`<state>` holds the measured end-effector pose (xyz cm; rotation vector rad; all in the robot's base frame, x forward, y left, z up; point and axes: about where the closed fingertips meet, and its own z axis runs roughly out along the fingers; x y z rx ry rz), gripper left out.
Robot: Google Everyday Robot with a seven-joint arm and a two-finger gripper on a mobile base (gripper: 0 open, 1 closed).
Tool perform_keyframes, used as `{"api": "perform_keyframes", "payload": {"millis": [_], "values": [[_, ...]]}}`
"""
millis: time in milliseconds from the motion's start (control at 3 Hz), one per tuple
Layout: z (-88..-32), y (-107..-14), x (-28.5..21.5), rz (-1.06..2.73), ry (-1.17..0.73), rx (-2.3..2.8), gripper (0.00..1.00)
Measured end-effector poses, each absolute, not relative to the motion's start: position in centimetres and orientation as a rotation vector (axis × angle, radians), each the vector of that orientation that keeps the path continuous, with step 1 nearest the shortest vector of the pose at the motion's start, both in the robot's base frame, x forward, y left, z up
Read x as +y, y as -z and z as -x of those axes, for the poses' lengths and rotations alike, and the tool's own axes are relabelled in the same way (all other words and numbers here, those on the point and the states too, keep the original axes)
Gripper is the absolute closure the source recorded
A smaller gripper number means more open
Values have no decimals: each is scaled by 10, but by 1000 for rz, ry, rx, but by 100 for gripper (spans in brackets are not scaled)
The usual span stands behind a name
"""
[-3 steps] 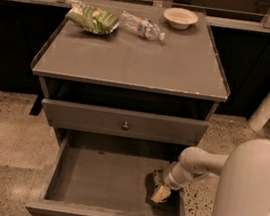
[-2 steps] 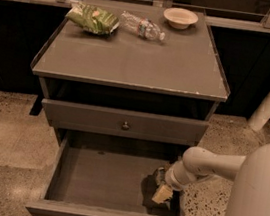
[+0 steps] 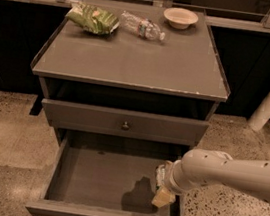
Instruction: Pick 7up can from middle drawer and place on counter
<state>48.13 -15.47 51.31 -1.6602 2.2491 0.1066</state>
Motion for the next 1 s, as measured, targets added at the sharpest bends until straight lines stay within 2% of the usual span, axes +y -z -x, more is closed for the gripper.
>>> {"api": "perform_keyframes", "payload": {"millis": [333,667,1000], "values": [[-465,-565,-159,1669,4,2227,100],[-474,-603,-159,1634,70,2173,100],[-474,-603,-159,1634,70,2173,100]]}}
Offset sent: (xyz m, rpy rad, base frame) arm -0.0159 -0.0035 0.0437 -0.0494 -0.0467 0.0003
